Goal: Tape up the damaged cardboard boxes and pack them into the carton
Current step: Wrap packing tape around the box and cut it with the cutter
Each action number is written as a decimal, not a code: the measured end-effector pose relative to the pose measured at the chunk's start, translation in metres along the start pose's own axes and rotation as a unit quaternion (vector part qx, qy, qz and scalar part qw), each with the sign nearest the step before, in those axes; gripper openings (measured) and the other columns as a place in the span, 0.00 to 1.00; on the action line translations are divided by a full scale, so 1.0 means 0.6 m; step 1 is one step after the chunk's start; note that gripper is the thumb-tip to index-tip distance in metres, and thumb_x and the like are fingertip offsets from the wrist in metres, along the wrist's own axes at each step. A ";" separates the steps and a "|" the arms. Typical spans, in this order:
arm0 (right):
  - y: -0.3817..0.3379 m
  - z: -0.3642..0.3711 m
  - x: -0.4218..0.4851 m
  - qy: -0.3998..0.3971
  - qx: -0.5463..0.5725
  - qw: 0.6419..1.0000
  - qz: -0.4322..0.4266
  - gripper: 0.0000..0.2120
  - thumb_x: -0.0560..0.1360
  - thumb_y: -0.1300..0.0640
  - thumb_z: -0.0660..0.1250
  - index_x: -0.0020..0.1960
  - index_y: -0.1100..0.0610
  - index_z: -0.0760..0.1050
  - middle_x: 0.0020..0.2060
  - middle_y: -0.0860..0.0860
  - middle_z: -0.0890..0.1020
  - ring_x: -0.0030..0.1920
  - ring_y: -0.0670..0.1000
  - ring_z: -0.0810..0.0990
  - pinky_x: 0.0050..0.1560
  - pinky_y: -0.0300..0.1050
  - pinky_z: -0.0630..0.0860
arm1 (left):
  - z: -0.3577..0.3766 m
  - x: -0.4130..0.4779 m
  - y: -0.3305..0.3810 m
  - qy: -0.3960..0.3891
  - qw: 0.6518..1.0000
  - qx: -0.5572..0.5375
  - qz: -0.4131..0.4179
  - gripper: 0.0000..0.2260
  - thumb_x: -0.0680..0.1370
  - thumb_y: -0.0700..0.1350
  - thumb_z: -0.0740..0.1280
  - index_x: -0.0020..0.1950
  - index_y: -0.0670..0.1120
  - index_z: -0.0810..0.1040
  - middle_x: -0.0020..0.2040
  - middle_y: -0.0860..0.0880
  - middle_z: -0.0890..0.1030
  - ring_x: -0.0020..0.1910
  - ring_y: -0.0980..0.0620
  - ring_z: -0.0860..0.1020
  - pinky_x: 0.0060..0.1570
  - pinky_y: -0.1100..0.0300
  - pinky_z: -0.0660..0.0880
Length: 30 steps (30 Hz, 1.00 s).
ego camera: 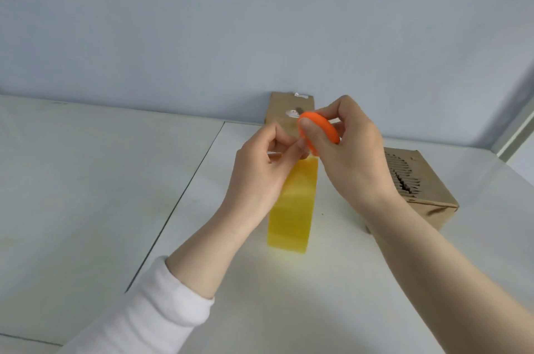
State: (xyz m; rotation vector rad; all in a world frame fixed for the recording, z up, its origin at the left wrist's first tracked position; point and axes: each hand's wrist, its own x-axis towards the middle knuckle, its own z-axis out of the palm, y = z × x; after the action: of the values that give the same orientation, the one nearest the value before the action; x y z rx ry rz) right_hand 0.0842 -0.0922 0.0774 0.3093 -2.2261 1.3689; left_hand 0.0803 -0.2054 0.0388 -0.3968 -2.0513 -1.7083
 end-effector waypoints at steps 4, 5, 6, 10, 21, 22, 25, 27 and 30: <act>0.004 -0.033 0.017 0.057 0.171 0.966 0.184 0.10 0.77 0.53 0.65 0.49 0.61 0.74 0.36 0.49 0.82 0.38 0.51 0.80 0.37 0.42 0.75 | 0.044 0.000 0.027 0.009 1.000 0.006 0.019 0.12 0.76 0.45 0.68 0.35 0.49 0.70 0.37 0.53 0.82 0.39 0.57 0.79 0.43 0.58 0.73; 0.006 -0.046 0.026 0.070 0.239 0.944 0.218 0.09 0.78 0.54 0.64 0.48 0.60 0.74 0.34 0.49 0.82 0.36 0.50 0.81 0.35 0.41 0.76 | 0.051 -0.001 0.032 0.008 0.999 0.014 0.033 0.11 0.76 0.45 0.68 0.35 0.48 0.70 0.36 0.53 0.81 0.39 0.58 0.79 0.43 0.61 0.73; 0.008 -0.064 0.035 0.096 0.302 0.921 0.229 0.08 0.78 0.55 0.64 0.44 0.59 0.74 0.32 0.49 0.82 0.34 0.49 0.81 0.34 0.40 0.77 | 0.057 -0.002 0.036 0.008 0.999 0.018 0.045 0.11 0.76 0.45 0.68 0.36 0.47 0.70 0.36 0.53 0.81 0.39 0.59 0.79 0.43 0.64 0.73; 0.063 -0.174 0.065 0.234 0.313 0.897 0.208 0.08 0.77 0.52 0.66 0.44 0.57 0.74 0.37 0.51 0.79 0.33 0.45 0.81 0.34 0.37 0.79 | 0.069 0.003 0.049 0.019 0.998 -0.001 0.054 0.10 0.76 0.43 0.68 0.37 0.47 0.70 0.37 0.51 0.82 0.39 0.57 0.80 0.46 0.63 0.73; 0.345 -0.281 -0.069 0.040 -0.193 0.923 0.331 0.12 0.71 0.45 0.70 0.45 0.54 0.81 0.46 0.53 0.83 0.48 0.55 0.79 0.50 0.50 0.76 | 0.104 0.035 0.087 -0.001 0.997 -0.049 0.059 0.09 0.76 0.41 0.68 0.39 0.51 0.72 0.32 0.57 0.82 0.36 0.60 0.80 0.44 0.64 0.75; 0.348 -0.279 -0.070 0.025 -0.214 0.921 0.325 0.13 0.71 0.43 0.69 0.46 0.52 0.81 0.47 0.52 0.83 0.51 0.55 0.78 0.52 0.50 0.75 | 0.105 0.038 0.093 0.004 0.997 -0.057 0.054 0.08 0.76 0.41 0.68 0.39 0.50 0.73 0.33 0.56 0.82 0.36 0.61 0.80 0.43 0.65 0.75; 0.343 -0.280 -0.068 0.004 -0.296 0.905 0.307 0.18 0.75 0.42 0.62 0.57 0.52 0.79 0.56 0.54 0.78 0.62 0.57 0.68 0.61 0.49 0.68 | 0.108 0.047 0.118 0.011 0.996 -0.078 0.033 0.06 0.76 0.41 0.68 0.40 0.49 0.74 0.34 0.53 0.81 0.37 0.60 0.81 0.42 0.65 0.76; 0.305 -0.284 -0.062 0.057 -0.253 0.935 0.242 0.19 0.77 0.43 0.59 0.60 0.53 0.76 0.61 0.52 0.76 0.66 0.55 0.63 0.64 0.45 0.63 | 0.112 0.053 0.135 0.019 0.996 -0.089 0.022 0.06 0.76 0.42 0.67 0.41 0.49 0.74 0.33 0.54 0.82 0.37 0.59 0.81 0.41 0.64 0.76; 0.205 -0.280 -0.061 0.056 -0.032 0.995 0.082 0.15 0.73 0.38 0.59 0.53 0.43 0.76 0.56 0.42 0.78 0.60 0.45 0.72 0.53 0.30 0.70 | 0.131 0.067 0.154 0.033 0.993 -0.113 0.011 0.07 0.77 0.42 0.67 0.40 0.48 0.73 0.34 0.53 0.81 0.36 0.60 0.80 0.40 0.64 0.76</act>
State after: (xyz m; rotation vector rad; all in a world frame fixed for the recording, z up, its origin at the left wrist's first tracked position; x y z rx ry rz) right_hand 0.1113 0.1110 0.0250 0.0258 -2.2369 1.3599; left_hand 0.0785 -0.1125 0.1270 -0.4250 -1.8063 -1.9207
